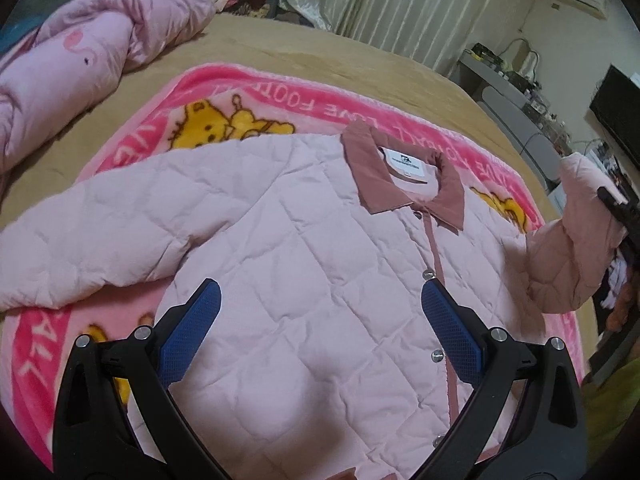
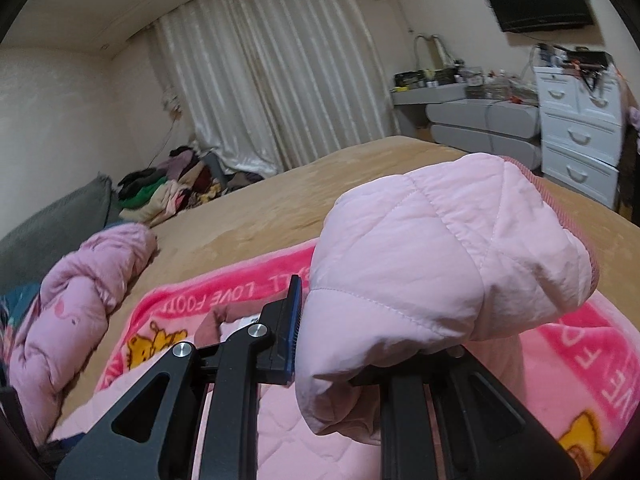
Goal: Fold large clothes
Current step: 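Lift the sleeve with the right tool and fold it across the jacket front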
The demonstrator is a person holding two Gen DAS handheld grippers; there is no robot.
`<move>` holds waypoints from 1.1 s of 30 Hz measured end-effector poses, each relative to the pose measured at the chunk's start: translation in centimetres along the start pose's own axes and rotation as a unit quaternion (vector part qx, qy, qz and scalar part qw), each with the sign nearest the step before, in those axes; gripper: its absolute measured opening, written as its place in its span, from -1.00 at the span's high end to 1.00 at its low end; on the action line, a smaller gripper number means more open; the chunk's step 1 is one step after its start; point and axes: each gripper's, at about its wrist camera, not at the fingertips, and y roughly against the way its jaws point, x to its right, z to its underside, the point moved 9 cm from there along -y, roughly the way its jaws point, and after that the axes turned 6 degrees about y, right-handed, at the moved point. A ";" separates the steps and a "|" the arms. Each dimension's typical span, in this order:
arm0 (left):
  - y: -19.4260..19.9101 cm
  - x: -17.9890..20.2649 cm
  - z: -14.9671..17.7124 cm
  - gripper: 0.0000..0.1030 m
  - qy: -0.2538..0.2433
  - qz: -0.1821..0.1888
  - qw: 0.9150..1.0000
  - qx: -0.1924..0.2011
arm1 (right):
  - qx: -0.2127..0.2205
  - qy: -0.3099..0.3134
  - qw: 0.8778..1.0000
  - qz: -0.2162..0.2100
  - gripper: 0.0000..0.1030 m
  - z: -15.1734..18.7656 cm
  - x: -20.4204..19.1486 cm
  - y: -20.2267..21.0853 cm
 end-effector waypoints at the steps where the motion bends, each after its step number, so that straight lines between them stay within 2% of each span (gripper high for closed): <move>1: 0.0 -0.3 0.0 -0.82 0.008 0.002 1.000 -0.005 | -0.003 0.005 1.000 -0.003 0.68 0.2 -0.5 -0.3; 12: -0.6 -1.7 -0.2 -0.82 0.048 0.030 0.998 -0.017 | -0.050 0.054 0.995 -0.063 0.68 6.4 -7.7 -4.2; 16: -1.1 -2.0 0.0 -0.82 0.058 0.038 0.997 -0.021 | -0.084 0.061 0.992 -0.076 0.68 9.7 -9.6 -6.1; 21: -2.3 -2.2 0.5 -0.82 0.069 0.047 0.996 -0.036 | -0.150 0.049 0.983 -0.095 0.60 15.2 -10.5 -8.2; 22: -2.5 -2.3 0.6 -0.82 0.071 0.048 0.996 -0.038 | -0.157 0.045 0.982 -0.099 0.41 15.8 -10.5 -8.2; 23: -2.7 -2.3 0.7 -0.82 0.074 0.050 0.995 -0.042 | -0.166 0.039 0.980 -0.104 0.10 16.5 -10.6 -8.2; 25: -3.3 -2.4 1.1 -0.82 0.080 0.054 0.994 -0.051 | -0.169 0.035 0.979 -0.109 -0.18 16.9 -10.6 -7.5; 26: -3.5 -2.5 1.2 -0.82 0.082 0.054 0.994 -0.053 | -0.168 0.032 0.979 -0.107 -0.28 16.9 -10.3 -6.9; 28: -3.9 -2.6 1.4 -0.82 0.090 0.059 0.992 -0.060 | -0.161 0.009 0.982 -0.096 -0.34 16.8 -9.1 -5.7; 31: -4.2 -2.8 1.8 -0.82 0.102 0.066 0.990 -0.067 | -0.138 -0.041 0.987 -0.072 -0.34 15.8 -6.7 -4.5; 32: -4.3 -2.8 1.8 -0.82 0.103 0.066 0.990 -0.067 | -0.125 -0.062 0.988 -0.067 -0.23 15.4 -5.7 -4.2; 33: -4.2 -2.8 1.7 -0.82 0.104 0.068 0.990 -0.066 | -0.117 -0.074 0.988 -0.067 0.05 15.0 -5.1 -4.0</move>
